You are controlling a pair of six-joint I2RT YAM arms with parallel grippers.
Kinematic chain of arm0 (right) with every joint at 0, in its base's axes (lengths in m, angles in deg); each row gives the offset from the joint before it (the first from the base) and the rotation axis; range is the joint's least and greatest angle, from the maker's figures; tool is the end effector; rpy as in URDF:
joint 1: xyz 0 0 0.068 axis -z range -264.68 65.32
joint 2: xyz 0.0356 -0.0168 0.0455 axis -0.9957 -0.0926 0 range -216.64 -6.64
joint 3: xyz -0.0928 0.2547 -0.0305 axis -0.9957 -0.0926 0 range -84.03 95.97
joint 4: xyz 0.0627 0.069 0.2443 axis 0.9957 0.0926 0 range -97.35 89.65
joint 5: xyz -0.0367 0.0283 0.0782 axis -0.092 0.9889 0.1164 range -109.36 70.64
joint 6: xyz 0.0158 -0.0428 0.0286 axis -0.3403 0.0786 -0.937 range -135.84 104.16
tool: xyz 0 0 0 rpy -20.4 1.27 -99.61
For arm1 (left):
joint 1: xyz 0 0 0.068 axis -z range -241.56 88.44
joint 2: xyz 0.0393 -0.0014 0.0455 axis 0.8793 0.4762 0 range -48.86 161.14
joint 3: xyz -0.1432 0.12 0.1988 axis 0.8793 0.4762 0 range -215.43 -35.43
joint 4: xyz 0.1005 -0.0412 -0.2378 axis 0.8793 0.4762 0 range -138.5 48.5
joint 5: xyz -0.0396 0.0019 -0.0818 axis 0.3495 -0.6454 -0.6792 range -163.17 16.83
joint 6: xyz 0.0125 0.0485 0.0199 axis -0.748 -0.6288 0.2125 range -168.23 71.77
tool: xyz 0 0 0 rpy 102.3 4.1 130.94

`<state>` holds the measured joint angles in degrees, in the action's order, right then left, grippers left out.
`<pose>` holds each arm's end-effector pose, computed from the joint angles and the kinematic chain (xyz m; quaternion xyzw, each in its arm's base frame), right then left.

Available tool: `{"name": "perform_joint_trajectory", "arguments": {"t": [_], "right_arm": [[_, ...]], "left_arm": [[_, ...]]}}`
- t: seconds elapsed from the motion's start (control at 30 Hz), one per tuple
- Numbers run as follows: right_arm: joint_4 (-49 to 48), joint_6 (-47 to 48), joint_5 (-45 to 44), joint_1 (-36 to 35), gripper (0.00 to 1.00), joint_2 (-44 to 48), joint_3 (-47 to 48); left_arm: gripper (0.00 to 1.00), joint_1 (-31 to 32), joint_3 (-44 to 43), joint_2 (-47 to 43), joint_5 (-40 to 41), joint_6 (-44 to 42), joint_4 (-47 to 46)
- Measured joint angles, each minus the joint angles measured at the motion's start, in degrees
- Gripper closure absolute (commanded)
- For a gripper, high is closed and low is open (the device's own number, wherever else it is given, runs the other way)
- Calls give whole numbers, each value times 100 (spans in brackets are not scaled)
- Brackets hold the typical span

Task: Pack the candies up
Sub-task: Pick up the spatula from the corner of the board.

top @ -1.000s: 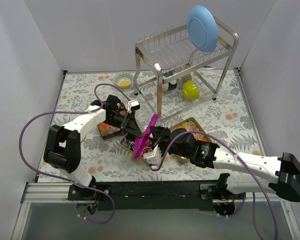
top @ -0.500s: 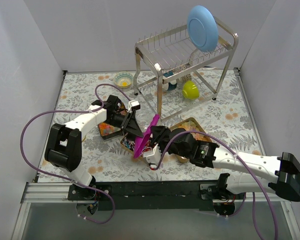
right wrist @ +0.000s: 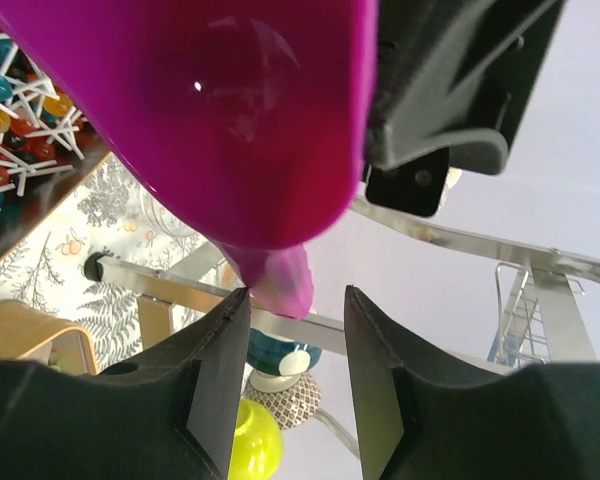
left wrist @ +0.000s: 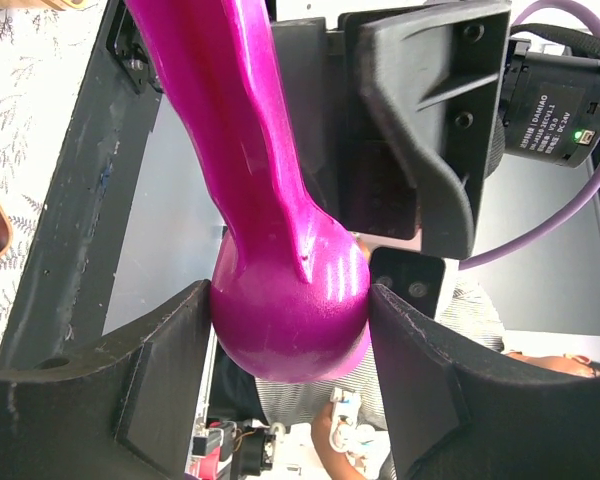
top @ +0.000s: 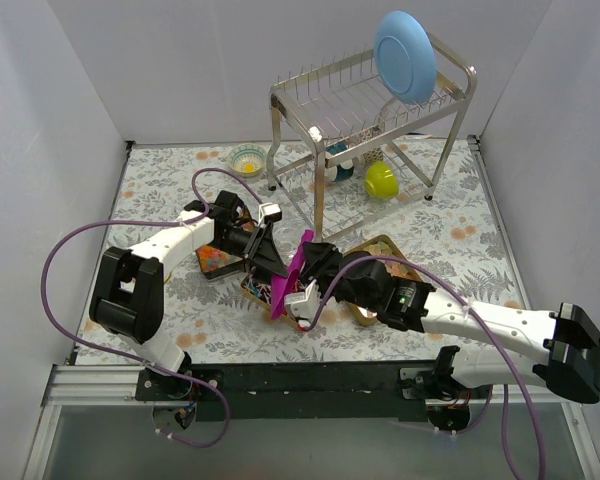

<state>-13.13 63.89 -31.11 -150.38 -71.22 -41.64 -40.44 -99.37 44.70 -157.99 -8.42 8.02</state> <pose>0.1139 0.2345 0.2842 -0.7424 0.2953 -0.1542 0.5813 0.2523 -0.1355 0.2311 0.0973 -0.7318 0.5936 0.3203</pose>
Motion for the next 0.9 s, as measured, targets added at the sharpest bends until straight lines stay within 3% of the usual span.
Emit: {"name": "perform_joint_trajectory", "arguments": {"t": [0.27, 0.37, 0.5, 0.53, 0.57, 0.6, 0.7, 0.83, 0.9], "right_arm": [[-221, 133, 376, 15, 50, -223, -103], [-409, 190, 448, 17, 54, -345, -151], [-619, 306, 494, 33, 90, -459, -197], [-627, 321, 505, 44, 94, -468, -197], [-627, 330, 507, 50, 97, -470, -192], [-619, 317, 503, 61, 99, -468, -190], [-455, 293, 485, 103, 99, -461, -103], [52, 186, 439, 142, 99, -269, 151], [352, 120, 345, 162, 99, -24, 315]], "left_arm": [[100, 13, 0, 0, 7, 66, -2], [100, 31, 0, 0, 13, 92, -2], [100, 50, 4, 0, 70, 144, 9], [95, 46, 4, -2, 72, 170, 7], [73, 35, 7, -2, 55, 229, -7], [65, 26, 20, -2, 59, 321, -57], [51, 26, 52, -2, 0, 450, -223], [42, -96, -195, 0, -107, 76, 146], [29, -127, -575, 4, -144, -219, 431]]}}
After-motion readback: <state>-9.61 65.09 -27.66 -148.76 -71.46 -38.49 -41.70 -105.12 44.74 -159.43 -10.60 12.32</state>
